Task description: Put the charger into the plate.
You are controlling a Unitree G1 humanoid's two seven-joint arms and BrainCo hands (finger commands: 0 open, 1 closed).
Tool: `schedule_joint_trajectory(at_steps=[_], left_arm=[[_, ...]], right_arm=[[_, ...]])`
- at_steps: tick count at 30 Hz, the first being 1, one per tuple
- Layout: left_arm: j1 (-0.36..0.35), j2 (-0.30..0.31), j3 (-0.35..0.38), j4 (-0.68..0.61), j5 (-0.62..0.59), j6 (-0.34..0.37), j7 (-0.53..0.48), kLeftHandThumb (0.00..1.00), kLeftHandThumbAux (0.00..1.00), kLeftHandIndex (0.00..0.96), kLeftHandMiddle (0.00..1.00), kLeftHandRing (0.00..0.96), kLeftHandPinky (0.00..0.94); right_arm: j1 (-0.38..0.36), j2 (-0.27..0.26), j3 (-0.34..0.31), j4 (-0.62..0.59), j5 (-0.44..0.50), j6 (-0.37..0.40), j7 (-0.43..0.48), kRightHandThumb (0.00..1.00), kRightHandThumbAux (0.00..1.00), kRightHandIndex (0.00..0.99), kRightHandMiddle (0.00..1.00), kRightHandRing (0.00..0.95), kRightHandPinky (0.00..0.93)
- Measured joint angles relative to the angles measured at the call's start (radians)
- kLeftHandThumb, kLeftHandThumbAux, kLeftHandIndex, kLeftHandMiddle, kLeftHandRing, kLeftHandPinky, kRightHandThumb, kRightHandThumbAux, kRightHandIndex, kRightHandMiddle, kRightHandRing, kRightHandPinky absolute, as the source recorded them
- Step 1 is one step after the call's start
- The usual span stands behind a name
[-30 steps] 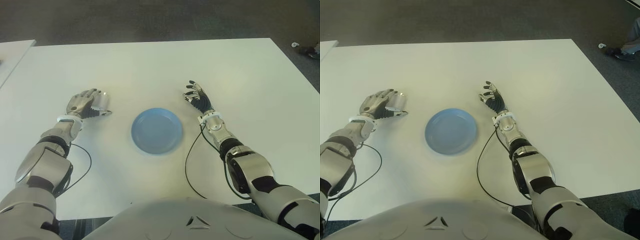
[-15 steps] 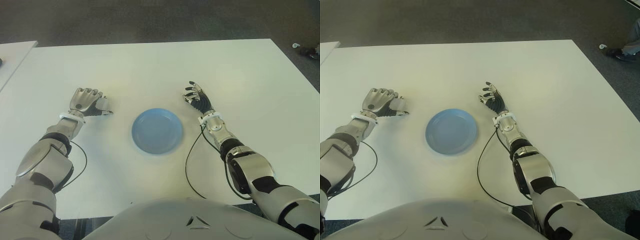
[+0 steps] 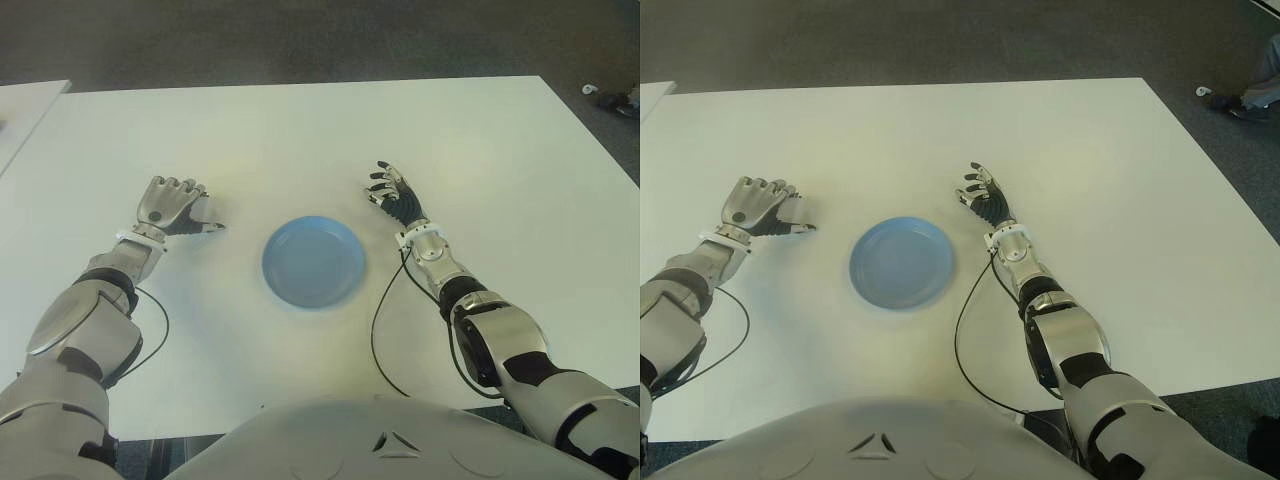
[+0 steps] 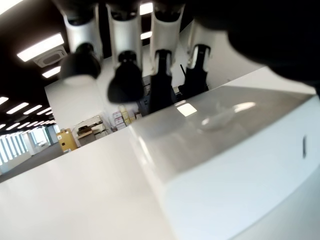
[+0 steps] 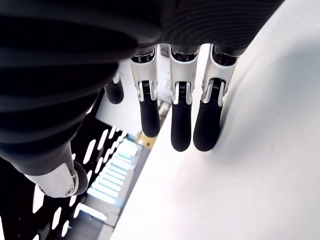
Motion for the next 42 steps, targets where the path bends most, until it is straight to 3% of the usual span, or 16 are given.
schedule_joint_trajectory(at_steps=[10, 27, 42], left_arm=[[0.001, 0.012, -0.010, -0.002, 0.021, -0.062, 0.066, 0.261, 0.708, 0.805, 0.906, 0.886, 0.891], [-0.001, 0.021, -0.001, -0.014, 0.021, -0.131, 0.077, 0.275, 0.678, 0.818, 0.913, 0.900, 0.900], [-0.089, 0.065, 0.058, -0.114, 0.015, -0.214, 0.124, 0.310, 0.654, 0.832, 0.921, 0.904, 0.906]], right_arm=[[0.000, 0.001, -0.014, 0.000, 0.008, 0.000, 0.017, 0.000, 0.625, 0.039, 0.227, 0.288, 0.324], [-0.003, 0.003, -0.015, 0.001, 0.008, 0.004, 0.019, 0.000, 0.589, 0.031, 0.235, 0.299, 0.310], [-0.007, 0.003, -0.012, 0.001, 0.006, 0.010, 0.019, 0.000, 0.569, 0.031, 0.245, 0.305, 0.322]])
